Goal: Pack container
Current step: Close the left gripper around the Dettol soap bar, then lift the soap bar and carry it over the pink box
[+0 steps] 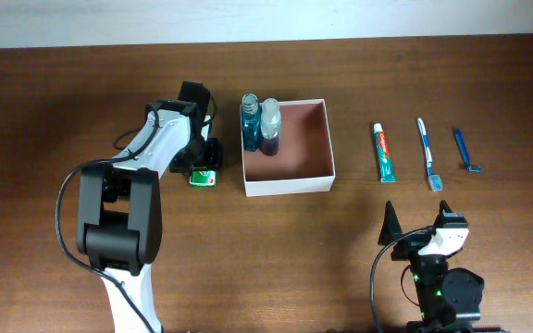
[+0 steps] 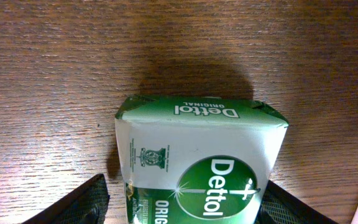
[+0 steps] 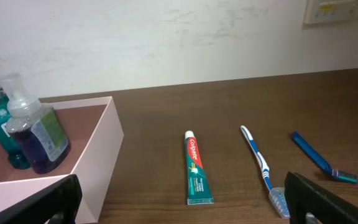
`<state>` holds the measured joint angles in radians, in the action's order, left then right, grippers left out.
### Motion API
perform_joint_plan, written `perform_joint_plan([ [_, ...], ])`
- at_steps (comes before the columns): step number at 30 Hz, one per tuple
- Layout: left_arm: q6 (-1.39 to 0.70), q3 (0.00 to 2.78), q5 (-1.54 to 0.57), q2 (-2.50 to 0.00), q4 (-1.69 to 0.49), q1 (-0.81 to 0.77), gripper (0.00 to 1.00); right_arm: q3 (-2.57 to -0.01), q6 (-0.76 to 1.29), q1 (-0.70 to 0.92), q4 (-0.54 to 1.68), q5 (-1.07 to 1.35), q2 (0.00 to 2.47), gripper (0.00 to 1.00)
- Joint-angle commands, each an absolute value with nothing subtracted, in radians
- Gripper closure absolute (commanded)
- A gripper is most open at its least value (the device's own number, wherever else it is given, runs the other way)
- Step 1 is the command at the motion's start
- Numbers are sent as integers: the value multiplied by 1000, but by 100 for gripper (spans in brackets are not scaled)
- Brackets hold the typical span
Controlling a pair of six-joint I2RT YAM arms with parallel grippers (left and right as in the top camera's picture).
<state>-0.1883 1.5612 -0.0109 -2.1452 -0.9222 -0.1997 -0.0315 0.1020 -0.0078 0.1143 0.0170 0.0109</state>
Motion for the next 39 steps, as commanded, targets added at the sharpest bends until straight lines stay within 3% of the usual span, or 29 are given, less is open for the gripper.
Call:
perform_joint_plan([
  [1,-194,1551,-4,-2145,-920,-194,28,-23,101,-16,115,22,4,2],
  [7,-194,1551,-4,-2145,-920,-194,28,-23,101,-16,115,22,4,2],
  [17,-194,1551,-4,-2145,-920,-201,50,-23,101,-16,115,22,4,2],
  [28,-193,1635,-41,-2141,-983,-186,59,-23,101,-16,115,22,4,2],
  [31,-194,1696,-41,-2136,-1025,-175,67,-23,101,-16,115,22,4,2],
  [39,-186,1899,-37,-2129,-1137,-167,67,-23,101,-16,115,22,4,1],
])
